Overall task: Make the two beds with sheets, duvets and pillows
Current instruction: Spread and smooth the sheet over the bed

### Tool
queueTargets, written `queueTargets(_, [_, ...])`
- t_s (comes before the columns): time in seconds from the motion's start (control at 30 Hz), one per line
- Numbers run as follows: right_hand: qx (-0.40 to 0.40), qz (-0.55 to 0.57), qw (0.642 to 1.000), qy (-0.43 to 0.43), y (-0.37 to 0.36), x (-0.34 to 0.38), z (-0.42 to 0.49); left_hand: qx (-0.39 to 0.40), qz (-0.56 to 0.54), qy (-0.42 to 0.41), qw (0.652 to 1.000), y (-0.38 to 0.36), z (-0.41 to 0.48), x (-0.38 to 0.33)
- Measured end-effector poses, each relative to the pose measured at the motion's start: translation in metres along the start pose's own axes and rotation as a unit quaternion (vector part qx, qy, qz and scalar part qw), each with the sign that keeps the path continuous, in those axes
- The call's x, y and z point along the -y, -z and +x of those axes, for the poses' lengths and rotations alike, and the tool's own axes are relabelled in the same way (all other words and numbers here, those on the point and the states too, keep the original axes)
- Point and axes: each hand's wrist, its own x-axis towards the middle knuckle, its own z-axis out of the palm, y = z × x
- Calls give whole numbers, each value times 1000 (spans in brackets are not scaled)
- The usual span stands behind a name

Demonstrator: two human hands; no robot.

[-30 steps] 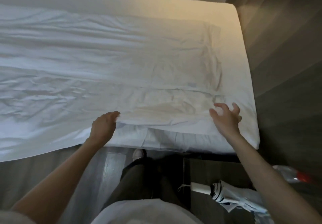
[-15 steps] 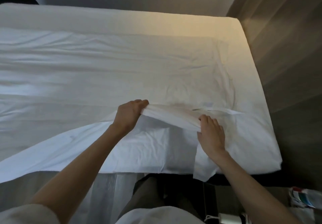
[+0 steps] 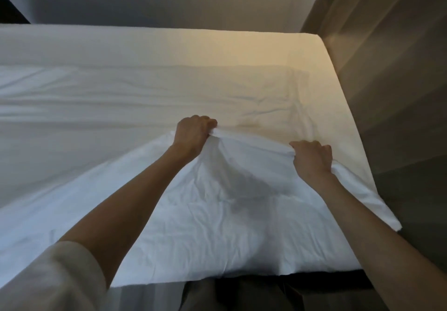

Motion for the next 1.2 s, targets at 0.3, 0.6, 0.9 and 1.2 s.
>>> queueTargets(0.3, [55, -25, 995, 80, -26, 13, 147, 30, 30, 93, 995, -87, 93, 37])
queueTargets(0.6, [27, 23, 998, 44, -135, 10, 192, -67, -67, 144, 985, -194, 122, 36])
queueTargets(0.9, [1, 134, 971, 196, -216, 74, 157, 32, -105, 133, 985, -257, 31, -29])
queueTargets(1.2, [114, 64, 991, 12, -234, -44, 182, 161, -73, 154, 972, -259, 51, -19])
